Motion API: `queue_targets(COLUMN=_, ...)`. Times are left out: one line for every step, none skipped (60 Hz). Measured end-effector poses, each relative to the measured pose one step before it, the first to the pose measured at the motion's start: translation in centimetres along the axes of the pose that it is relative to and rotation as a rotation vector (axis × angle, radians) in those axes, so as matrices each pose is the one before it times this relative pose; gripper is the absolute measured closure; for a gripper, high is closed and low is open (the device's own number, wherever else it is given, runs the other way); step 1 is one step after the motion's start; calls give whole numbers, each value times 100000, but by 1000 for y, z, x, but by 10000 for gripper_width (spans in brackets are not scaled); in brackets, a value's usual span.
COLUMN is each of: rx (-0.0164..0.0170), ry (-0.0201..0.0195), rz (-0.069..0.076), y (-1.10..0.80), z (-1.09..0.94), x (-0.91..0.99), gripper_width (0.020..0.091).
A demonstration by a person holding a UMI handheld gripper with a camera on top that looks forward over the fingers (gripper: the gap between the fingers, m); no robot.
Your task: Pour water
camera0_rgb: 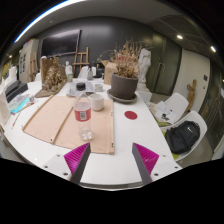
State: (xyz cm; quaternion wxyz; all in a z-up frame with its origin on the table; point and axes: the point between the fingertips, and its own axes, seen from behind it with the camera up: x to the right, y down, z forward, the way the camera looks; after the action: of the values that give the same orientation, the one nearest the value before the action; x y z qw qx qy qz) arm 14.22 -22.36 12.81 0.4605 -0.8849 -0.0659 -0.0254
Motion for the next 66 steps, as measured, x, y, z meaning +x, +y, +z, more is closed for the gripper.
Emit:
queue_targets(rx=594, ry=-1031, rz=-680, y=-482, z=-234, x=968, gripper_width=249)
queue_targets(rx=424, ry=-699, rz=-391, y=-112, z=91, x=-335, gripper_width=249)
queue_targets(rx=315, ry=-563, rz=-389, y=-90, z=131, x=-388, gripper_width=249)
queue_targets(rx=320, ry=-408, rz=-282, y=-119, z=127, x=-348, gripper_width=249)
queue_targets(rx=461, ry=-334, rz=-160, y=-190, z=156, x=-642, gripper_width=249)
queue_targets(rx=672, ry=-187, rz=-92, y=-204, z=309, x=-720, gripper_width=250)
queue_targets(rx=740, ry=-215, rz=-27, y=-227, z=279, x=-508, gripper_width=248)
queue_targets(rx=722, ry=-157, rz=53, y=-206, z=312, x=-517, gripper_width=250)
queue_targets(rx=635, ry=-80, rz=187, y=-136, z=348, x=-496, gripper_width=249)
queue_targets(rx=608, ry=-153, rz=453, y=421, z=434, x=606, gripper_width=250)
queue_targets(rx=253, ry=424, rz=419, y=-122, z=816, x=-2652, gripper_width=251)
queue_targets(rx=162, ry=7, rz=365, y=-83, z=442, x=-688, gripper_width=251)
queue_targets(rx=182, ry=-77, rz=401, y=-109, z=469, x=-570, gripper_width=250)
queue_targets(rx=230, ry=-87, rz=400, y=-118, z=473, x=-483, gripper_width=250)
queue_targets(rx=232, ry=-28, rz=462, y=-113, z=481, x=-482, gripper_width=251)
queue_targets(rx=321, ry=-60, rz=463, y=-111, z=522, x=-437, gripper_width=250)
queue_targets(rx=296, ry=-14, rz=435, y=-93, z=497, x=-371, gripper_width=251)
queue_targets(rx=292, ry=-24, rz=520, y=-80, z=529, x=-326, gripper_width=251)
queue_targets(rx=360, ry=-36, rz=494, y=-130, z=553, x=-330, gripper_width=251)
queue_targets(rx=600, ry=-16, rz=462, y=-146, z=509, x=-302, gripper_width=252)
queue_targets(rx=905, ry=91, rz=481, y=-203, z=542, x=-244, gripper_width=254)
queue_targets(rx=1025, ry=131, rz=493, y=-214, z=545, x=-214, gripper_width=255)
queue_targets(rx=946, ry=193, rz=490, y=-177, z=548, x=-198, gripper_width=254)
queue_targets(rx=750, ry=228, rz=405, y=-133, z=535, x=-185, gripper_width=255)
queue_targets(rx=618, ry=244, rz=344, y=-103, z=581, x=-165, gripper_width=254)
queue_targets(rx=446, ry=359, rz=266, y=-58, z=581, x=-108, gripper_width=255)
queue_targets(rx=165, ry=455, rz=289, y=20, z=557, x=-68, gripper_width=258)
queue_targets(rx=141, ry=538, rz=341, y=25, z=538, x=-63, gripper_width=262)
queue_targets(rx=274, ry=549, rz=535, y=-36, z=549, x=-66, gripper_width=272)
queue_targets(rx=391, ry=524, rz=641, y=-10, z=528, x=-43, gripper_width=279)
queue_targets(rx=316, ry=544, rz=707, y=-5, z=534, x=-3, gripper_width=283)
queue_targets(rx=146, ry=606, rz=804, y=42, z=483, x=4, gripper_width=286)
queue_targets(rx=20, ry=706, rz=938, y=86, z=475, x=37, gripper_width=285)
queue_targets(rx=82, ry=548, rz=922, y=46, z=449, x=-18, gripper_width=288)
queue_targets(rx=377, ry=195, rz=1024, y=-15, z=406, x=-61, gripper_width=297)
queue_targets(rx=505, ry=78, rz=1061, y=-49, z=388, x=-79, gripper_width=315)
queue_targets(rx=576, ry=251, rz=968, y=-59, z=375, x=-38, gripper_width=342)
queue_targets(rx=484, ry=62, rz=788, y=1, z=384, x=-75, gripper_width=373)
queue_targets(rx=324, ry=4, rz=745, y=4, z=305, x=-99, gripper_width=407)
queue_targets(rx=208, ry=13, rz=673, y=39, z=304, x=-64, gripper_width=442)
queue_targets(rx=166, ry=116, rz=529, y=29, z=290, x=-47, gripper_width=476)
queue_targets(rx=319, ry=224, rz=287, y=11, z=273, x=-25, gripper_width=512)
queue_targets(rx=447, ry=345, rz=65, y=-12, z=266, x=23, gripper_width=554)
queue_targets(rx=457, ry=520, rz=-91, y=-64, z=152, x=38, gripper_width=604)
queue_targets(rx=451, ry=977, rz=-220, y=-72, z=120, x=170, gripper_width=647)
queue_targets(rx=568, ry=693, rz=-295, y=-125, z=82, x=98, gripper_width=651)
queue_targets(rx=563, ry=571, rz=-288, y=-111, z=28, x=38, gripper_width=657)
queue_targets(rx=546, ry=252, rz=-215, y=-106, z=99, x=-38, gripper_width=686)
queue_targets(rx=169, ry=21, rz=-206, y=29, z=62, x=-116, gripper_width=713)
queue_targets(rx=220, ry=62, rz=-312, y=9, z=54, x=-83, gripper_width=718)
queue_targets(rx=352, ry=109, rz=-504, y=-38, z=25, x=-68, gripper_width=727)
queue_targets(rx=389, ry=56, rz=-516, y=-42, z=16, x=-79, gripper_width=755)
queue_targets(rx=302, ry=44, rz=-470, y=-19, z=26, x=-54, gripper_width=766)
queue_targets(rx=124, ry=-162, rz=-333, y=1, z=32, x=-119, gripper_width=785)
queue_targets(rx=-80, ry=-369, rz=-300, y=21, z=53, x=-189, gripper_width=808)
queue_targets(rx=-55, ry=-242, rz=-283, y=23, z=26, x=-168, gripper_width=820)
queue_targets(rx=42, ry=-11, rz=-222, y=-42, z=-35, x=-97, gripper_width=831)
queue_targets(rx=136, ry=119, rz=-280, y=21, z=-168, x=69, gripper_width=841)
queue_targets(rx=101, ry=316, rz=-315, y=-27, z=-22, x=-90, gripper_width=841)
queue_targets(rx=-53, ry=48, rz=-439, y=-50, z=-18, x=-162, gripper_width=866)
queue_targets(rx=-86, ry=83, rz=-654, y=-37, z=-17, x=-152, gripper_width=869)
queue_targets(rx=89, ry=389, rz=-406, y=-89, z=-29, x=-74, gripper_width=870)
queue_targets(rx=99, ry=551, rz=-282, y=-121, z=-52, x=-62, gripper_width=870)
queue_targets(rx=-23, ry=299, rz=-210, y=-141, z=-64, x=-114, gripper_width=870)
queue_targets(rx=-84, ry=-151, rz=-140, y=-124, z=-73, x=-233, gripper_width=869)
queue_targets(rx=-83, ry=-265, rz=-48, y=-169, z=-57, x=-266, gripper_width=870)
